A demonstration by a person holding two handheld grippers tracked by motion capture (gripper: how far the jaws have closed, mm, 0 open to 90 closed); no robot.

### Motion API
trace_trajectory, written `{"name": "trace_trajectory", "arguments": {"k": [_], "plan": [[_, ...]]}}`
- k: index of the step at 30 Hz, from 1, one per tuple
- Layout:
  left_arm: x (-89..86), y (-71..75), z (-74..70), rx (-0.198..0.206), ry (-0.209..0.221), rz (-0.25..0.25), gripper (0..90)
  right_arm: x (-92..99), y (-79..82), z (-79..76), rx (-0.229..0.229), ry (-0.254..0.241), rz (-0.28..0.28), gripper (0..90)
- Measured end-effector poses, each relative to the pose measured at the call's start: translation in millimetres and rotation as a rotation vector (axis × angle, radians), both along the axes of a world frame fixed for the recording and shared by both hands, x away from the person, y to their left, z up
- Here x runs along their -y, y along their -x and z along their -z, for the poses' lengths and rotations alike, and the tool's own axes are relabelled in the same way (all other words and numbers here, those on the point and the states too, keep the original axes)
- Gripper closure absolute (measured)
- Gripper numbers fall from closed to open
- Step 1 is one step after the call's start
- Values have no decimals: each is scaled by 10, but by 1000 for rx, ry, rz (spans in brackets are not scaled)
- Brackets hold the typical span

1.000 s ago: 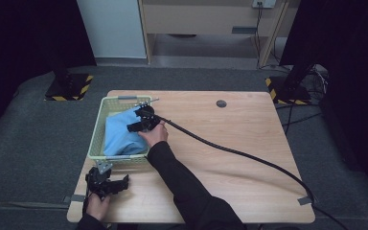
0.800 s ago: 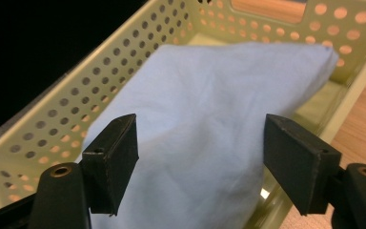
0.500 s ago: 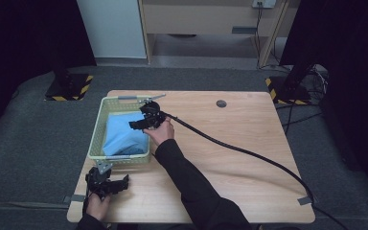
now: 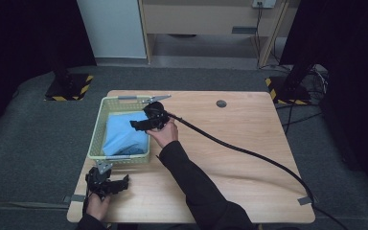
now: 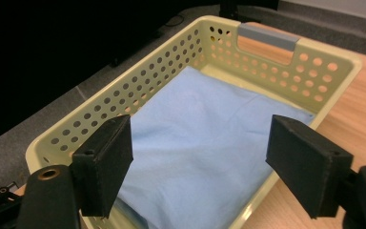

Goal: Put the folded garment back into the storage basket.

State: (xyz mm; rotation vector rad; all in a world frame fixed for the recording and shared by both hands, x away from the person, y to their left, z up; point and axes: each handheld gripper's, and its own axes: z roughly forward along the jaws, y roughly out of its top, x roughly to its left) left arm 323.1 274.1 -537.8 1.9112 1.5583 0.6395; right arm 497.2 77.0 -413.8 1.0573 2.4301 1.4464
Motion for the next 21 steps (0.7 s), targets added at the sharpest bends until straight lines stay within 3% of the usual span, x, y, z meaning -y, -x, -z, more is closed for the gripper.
{"name": "trace_trajectory", "arguments": {"k": [5, 21], "plan": [[0, 0, 0, 0, 0, 0, 0, 72, 52, -43, 37, -21, 4, 219], [3, 0, 0, 0, -1, 4, 0, 339, 197, -109, 87, -24, 9, 182]]}}
